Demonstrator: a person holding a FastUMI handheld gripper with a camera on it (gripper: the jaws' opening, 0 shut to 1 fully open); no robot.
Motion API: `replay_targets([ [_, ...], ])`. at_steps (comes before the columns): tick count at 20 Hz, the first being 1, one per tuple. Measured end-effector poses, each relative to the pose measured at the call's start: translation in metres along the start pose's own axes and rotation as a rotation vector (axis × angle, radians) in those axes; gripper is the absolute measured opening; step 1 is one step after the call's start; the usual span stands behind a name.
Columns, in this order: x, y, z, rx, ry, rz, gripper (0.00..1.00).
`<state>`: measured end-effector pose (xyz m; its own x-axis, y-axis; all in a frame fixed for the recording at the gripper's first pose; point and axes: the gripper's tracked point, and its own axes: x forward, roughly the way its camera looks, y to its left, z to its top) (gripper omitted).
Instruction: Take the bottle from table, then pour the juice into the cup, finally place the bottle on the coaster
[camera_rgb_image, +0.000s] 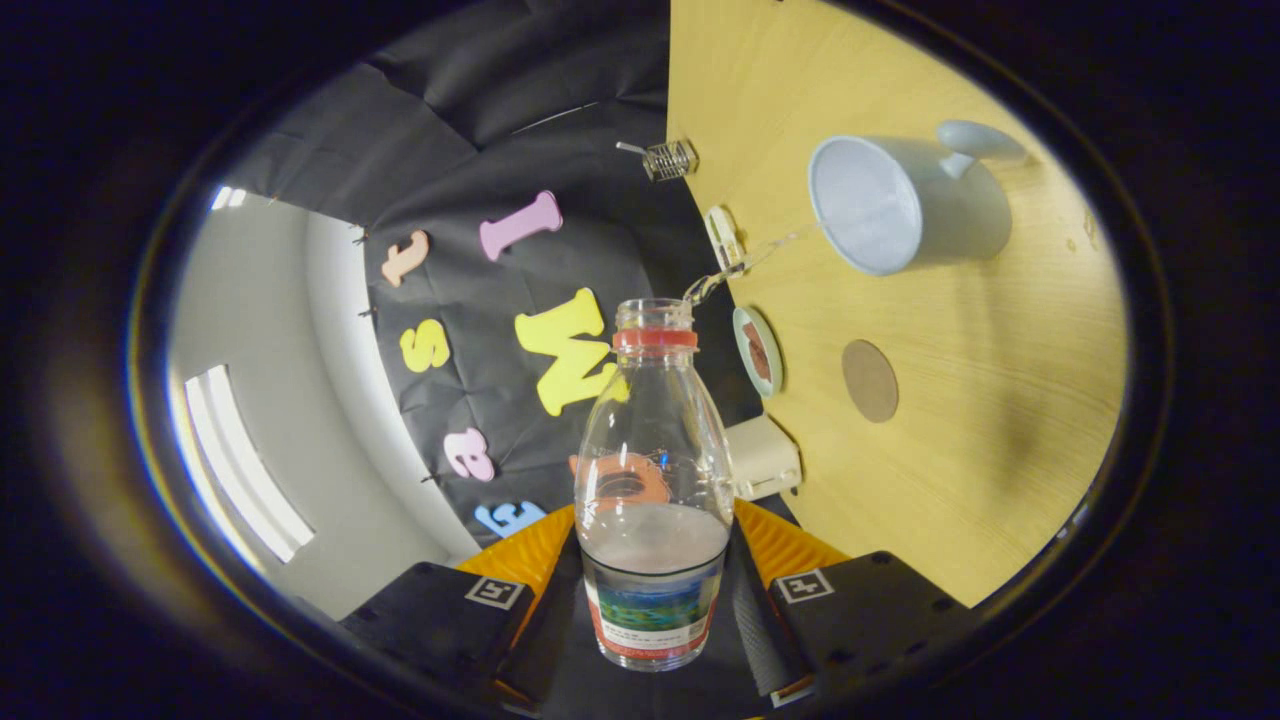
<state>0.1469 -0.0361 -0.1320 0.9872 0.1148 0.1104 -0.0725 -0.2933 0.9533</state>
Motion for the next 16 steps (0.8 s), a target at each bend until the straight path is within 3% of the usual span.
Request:
replay_targets([
  [16, -0.008, -0.007, 0.017, 0.082, -0.046, 0.015, 0.76],
])
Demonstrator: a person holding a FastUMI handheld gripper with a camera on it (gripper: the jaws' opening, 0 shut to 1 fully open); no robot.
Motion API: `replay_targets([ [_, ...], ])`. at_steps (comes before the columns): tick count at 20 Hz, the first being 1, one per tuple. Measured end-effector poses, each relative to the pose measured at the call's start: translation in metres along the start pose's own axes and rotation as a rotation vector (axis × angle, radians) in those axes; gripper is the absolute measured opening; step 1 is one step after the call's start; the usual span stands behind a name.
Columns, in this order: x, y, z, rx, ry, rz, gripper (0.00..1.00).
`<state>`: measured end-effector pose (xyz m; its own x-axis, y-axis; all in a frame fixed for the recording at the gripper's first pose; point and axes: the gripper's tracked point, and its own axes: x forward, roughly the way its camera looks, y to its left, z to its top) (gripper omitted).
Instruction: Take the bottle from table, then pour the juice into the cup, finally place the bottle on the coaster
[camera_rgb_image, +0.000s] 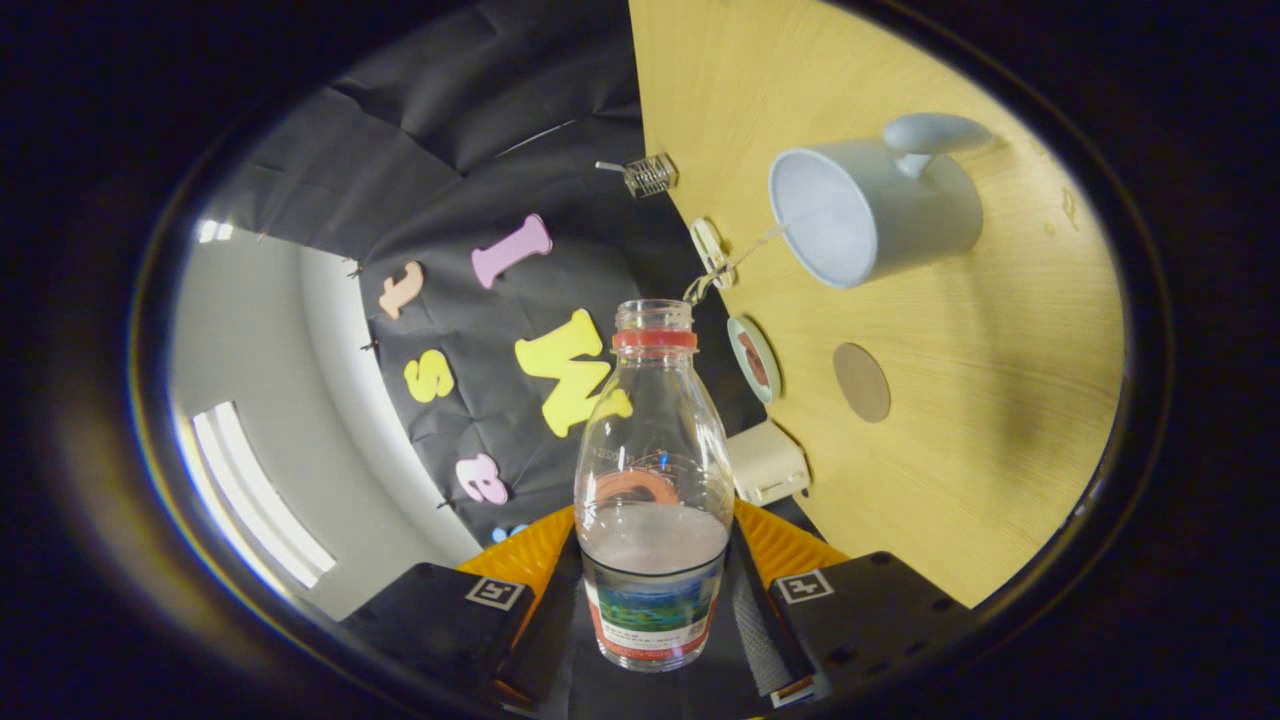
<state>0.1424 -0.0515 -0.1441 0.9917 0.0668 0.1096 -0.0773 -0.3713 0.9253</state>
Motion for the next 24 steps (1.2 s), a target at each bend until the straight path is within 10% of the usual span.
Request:
replay_targets([
  [24, 0.001, -0.004, 0.023, 0.175, 0.016, -0.014, 0.76],
])
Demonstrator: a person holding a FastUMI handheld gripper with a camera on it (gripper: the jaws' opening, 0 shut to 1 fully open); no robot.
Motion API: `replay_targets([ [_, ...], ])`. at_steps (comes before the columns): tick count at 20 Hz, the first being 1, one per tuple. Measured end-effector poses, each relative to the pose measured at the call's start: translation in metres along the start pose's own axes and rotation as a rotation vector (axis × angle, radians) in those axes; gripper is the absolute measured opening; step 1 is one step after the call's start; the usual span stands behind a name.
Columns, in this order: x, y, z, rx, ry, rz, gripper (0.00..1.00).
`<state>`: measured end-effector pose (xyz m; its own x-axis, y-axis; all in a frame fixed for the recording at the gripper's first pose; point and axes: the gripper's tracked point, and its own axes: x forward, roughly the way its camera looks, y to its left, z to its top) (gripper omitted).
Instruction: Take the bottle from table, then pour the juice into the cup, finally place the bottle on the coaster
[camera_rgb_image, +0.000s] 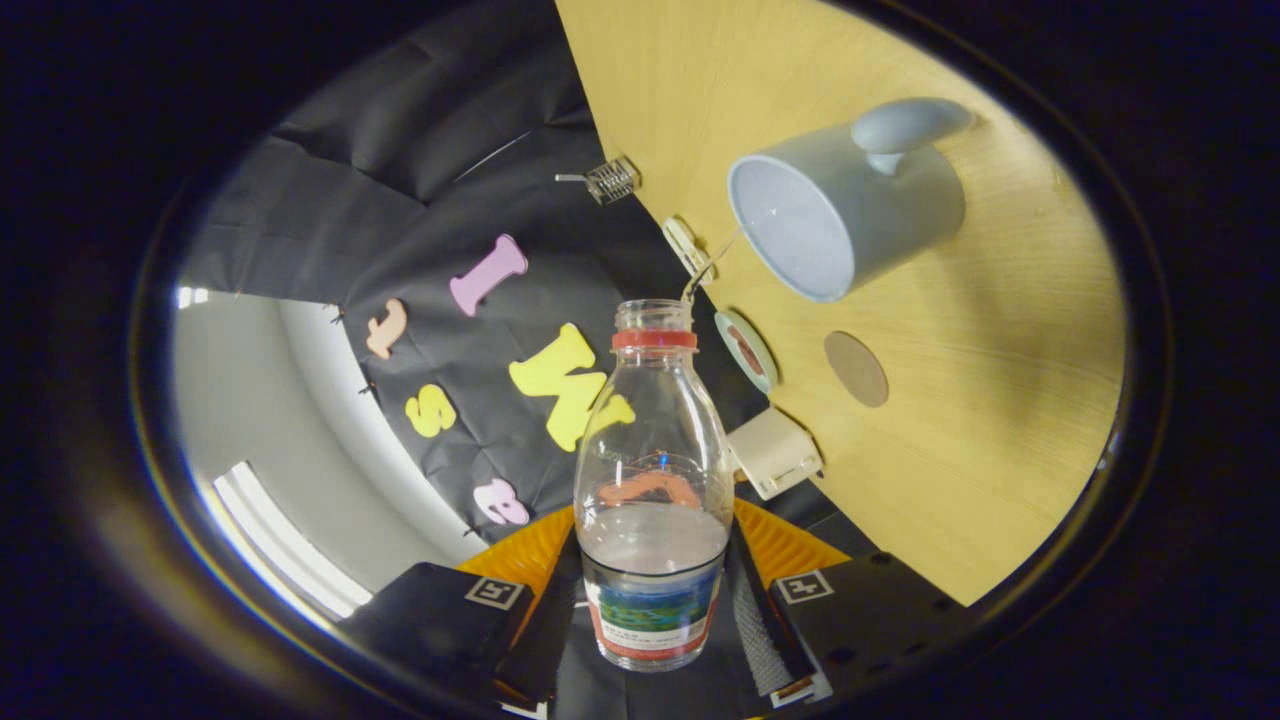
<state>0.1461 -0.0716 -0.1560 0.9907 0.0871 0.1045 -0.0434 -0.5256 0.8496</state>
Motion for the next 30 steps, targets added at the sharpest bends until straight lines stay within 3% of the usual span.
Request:
replay_targets([
  [10, -0.006, 0.022, 0.002, 0.101, 0.004, 0.062, 0.76],
  [18, -0.010, 0.021, 0.005, 0.115, 0.010, 0.062, 0.76],
  [25, -0.013, 0.004, -0.016, 0.039, 0.056, 0.023, 0.76],
  [30, -0.020, -0.004, -0.032, -0.151, 0.089, 0.035, 0.76],
])
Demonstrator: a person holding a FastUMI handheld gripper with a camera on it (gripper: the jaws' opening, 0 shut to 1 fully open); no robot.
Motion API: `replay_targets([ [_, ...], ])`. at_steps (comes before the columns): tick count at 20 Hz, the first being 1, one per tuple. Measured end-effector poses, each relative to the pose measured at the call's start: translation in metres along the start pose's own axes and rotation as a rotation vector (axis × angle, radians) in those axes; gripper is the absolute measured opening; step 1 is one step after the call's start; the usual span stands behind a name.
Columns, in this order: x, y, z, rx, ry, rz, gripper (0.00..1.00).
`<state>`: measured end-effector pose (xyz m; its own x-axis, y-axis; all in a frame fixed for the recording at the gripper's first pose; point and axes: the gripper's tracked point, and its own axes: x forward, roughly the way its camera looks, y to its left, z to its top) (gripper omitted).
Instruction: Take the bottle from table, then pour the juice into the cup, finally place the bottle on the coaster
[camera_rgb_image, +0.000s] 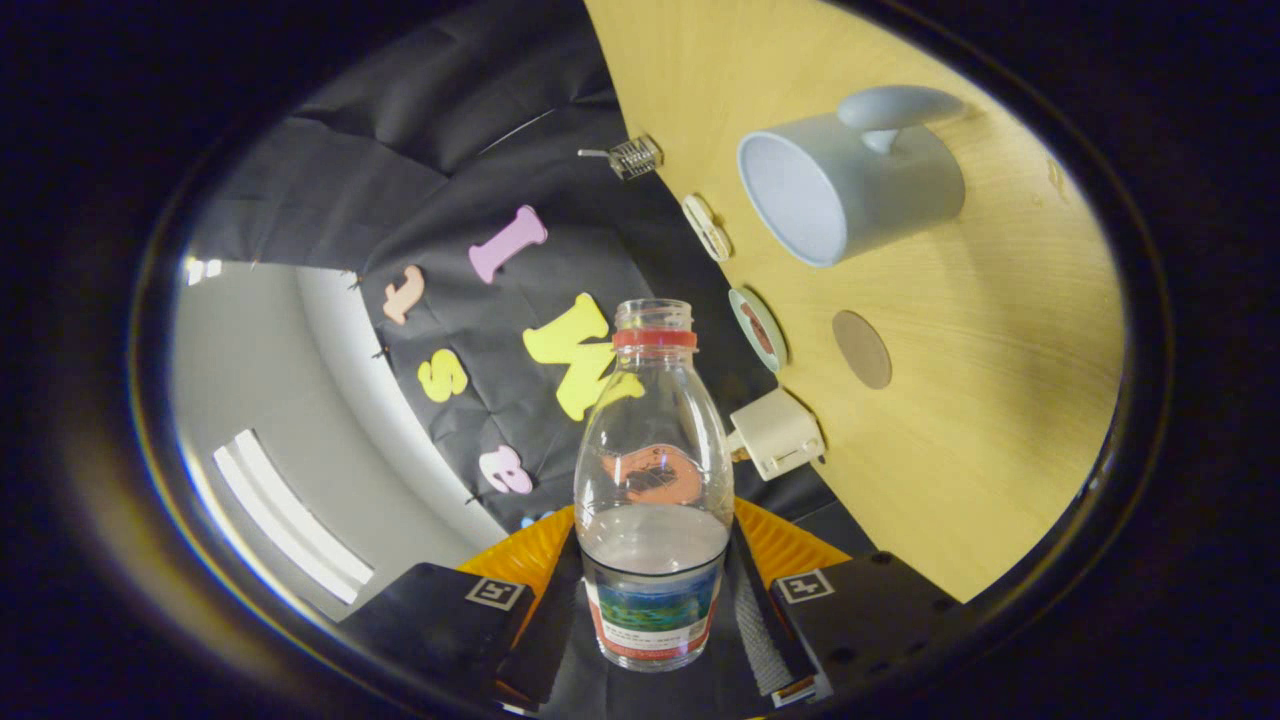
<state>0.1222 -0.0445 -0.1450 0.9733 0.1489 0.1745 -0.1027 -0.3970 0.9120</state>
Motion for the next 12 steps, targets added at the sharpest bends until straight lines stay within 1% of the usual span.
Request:
replay_targets([
  [5, -0.003, -0.010, -0.007, -0.247, 0.009, -0.028, 0.76],
  [8, -0.001, -0.005, -0.006, -0.424, 0.003, -0.030, 0.76],
  [10, 0.000, 0.000, -0.013, -0.543, 0.012, -0.022, 0.76],
  [12, 0.004, -0.001, -0.015, -0.660, 0.014, -0.037, 0.77],
])
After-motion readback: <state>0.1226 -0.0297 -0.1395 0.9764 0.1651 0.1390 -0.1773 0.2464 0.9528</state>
